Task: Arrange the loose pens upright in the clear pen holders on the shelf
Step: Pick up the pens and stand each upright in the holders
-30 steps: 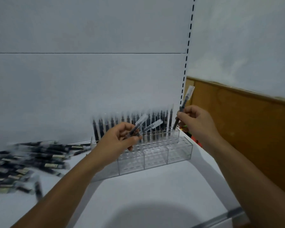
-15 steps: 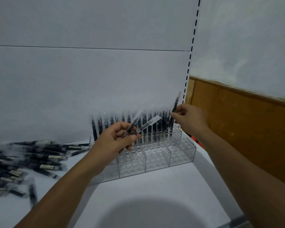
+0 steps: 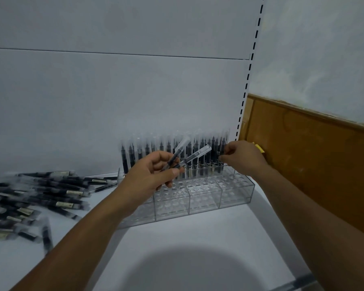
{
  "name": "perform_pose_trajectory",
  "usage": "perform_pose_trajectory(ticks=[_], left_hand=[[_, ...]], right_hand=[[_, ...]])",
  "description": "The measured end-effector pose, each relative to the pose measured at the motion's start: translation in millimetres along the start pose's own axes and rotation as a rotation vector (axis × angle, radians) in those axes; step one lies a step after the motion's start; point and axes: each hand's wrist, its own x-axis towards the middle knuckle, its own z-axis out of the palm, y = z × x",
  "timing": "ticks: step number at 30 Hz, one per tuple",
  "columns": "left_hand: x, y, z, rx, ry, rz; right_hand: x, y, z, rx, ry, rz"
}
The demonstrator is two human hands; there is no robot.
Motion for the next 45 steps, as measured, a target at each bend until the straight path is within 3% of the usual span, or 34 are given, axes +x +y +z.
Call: perform_pose_trajectory(ticks=[4,7,9,13,15,21,24,27,32,38,45], left_hand=[[-1,1,0,-0.015,-0.003,0.002],[-1,2,0,-0.058,0.005,0.007],[-1,2,0,-0.076,0.013,0.004],[0,-1,-2,-0.080,0.018,0.000],[-1,-1,-2,-0.064,0.013,0.009],[-3,1,0,-0.035,0.021,0.032],[-2,2,-1,-0.065,0.058,-0.006],[-1,2,-1,-0.045,0.073,-0.024],[-1,1,-1,-0.036,0.064,-0.023],[-1,0,-1,-0.043,0.059,-0.023],[0,-1,-2,-0.044,0.054,-0.022]], right_hand=[[-9,0,-3,0.039,-0.016,0.021],[-25,-4,-9,0.106,0.212,-0.019],[-39,-16,-12,0.285,0.285,-0.067],[-62,-48,-5,0.534,-0.119,-0.161],[-66,-61,2,0.630,-0.215,-0.157],[-66,-77,11,1.073,-0.234,-0.012],[-58,-71,-3,1.171,-0.110,0.050],[-45,-53,-26,1.097,0.094,0.079],[-28,-18,-41,0.674,0.323,0.012],[-15,-1,-34,0.313,0.281,-0.016],[-4,1,-23,0.105,0.221,-0.062]])
